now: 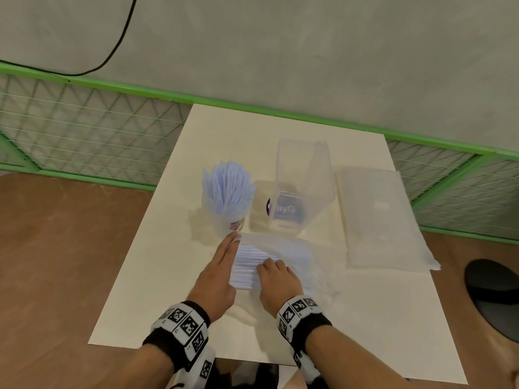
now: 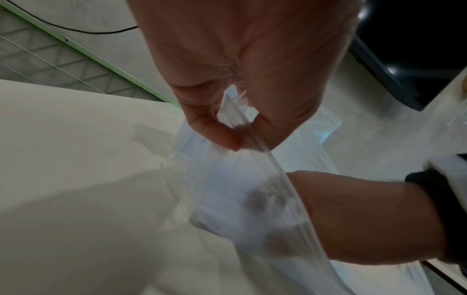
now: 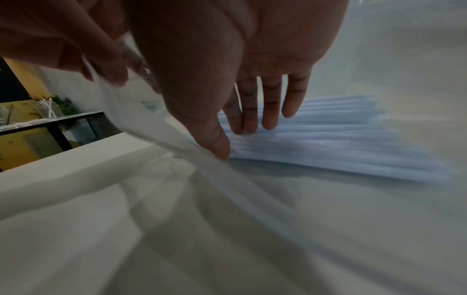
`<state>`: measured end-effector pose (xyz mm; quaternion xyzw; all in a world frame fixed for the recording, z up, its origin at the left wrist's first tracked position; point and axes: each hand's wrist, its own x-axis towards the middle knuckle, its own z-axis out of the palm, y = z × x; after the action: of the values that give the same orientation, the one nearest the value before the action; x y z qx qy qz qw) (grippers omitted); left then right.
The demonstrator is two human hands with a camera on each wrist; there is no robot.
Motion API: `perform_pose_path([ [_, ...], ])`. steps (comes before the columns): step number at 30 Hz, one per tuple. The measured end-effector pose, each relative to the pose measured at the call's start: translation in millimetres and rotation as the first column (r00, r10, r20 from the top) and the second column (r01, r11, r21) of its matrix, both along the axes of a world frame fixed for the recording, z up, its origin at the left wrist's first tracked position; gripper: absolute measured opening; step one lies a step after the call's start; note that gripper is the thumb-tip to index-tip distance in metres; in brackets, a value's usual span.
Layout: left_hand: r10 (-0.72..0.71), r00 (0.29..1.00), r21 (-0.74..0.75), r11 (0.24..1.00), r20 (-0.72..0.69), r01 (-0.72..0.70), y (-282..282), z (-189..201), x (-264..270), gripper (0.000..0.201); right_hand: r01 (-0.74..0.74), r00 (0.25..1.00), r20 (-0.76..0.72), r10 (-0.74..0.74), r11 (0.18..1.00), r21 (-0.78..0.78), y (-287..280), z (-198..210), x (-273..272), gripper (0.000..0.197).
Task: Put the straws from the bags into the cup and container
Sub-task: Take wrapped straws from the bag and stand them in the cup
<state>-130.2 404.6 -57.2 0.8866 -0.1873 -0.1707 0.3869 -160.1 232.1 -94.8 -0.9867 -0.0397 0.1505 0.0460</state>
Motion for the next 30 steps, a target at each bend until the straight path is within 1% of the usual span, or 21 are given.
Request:
perform_pose_path([
  [3,0.012,1.000,-0.006,1.000,-0.006,-0.012,1.7,-2.3,1.2,0.104,-0.014,1.000,-0.013,0.014,1.000,0.001,0.4,1.3,5.0,0.046],
  [7,0.028,0.999,-0.018,0.999,-0.020,-0.028,1.8,-1.3,1.3,0.105,-0.050,0.997,-0.068,0.047,0.998,-0.044,0.7,-0.5,10.9,0.039],
  [14,0.043,0.998,-0.008,0.999,-0.041,-0.044,4.4,-2.5,1.1,0.106,-0.040,0.988,-0.152,0.031,0.998,-0.056,3.2,-6.0,15.2,0.031],
  [24,0.049,0.998,-0.003,0.999,-0.034,-0.049,3.4,-0.3,4.6,0.105,-0.074,0.990,-0.126,0.062,0.993,-0.093,-0.8,-5.0,14.2,0.022],
  [27,0.040,0.999,-0.020,0.999,-0.034,-0.041,3.4,1.3,4.9,0.105,-0.047,0.993,-0.112,0.039,0.996,-0.073,-1.1,-6.2,8.6,0.023],
  [30,0.038,0.999,-0.030,0.999,-0.031,-0.039,2.1,2.1,5.0,0.104,-0.008,0.999,-0.052,0.004,0.998,-0.069,1.1,-4.3,3.6,0.027],
])
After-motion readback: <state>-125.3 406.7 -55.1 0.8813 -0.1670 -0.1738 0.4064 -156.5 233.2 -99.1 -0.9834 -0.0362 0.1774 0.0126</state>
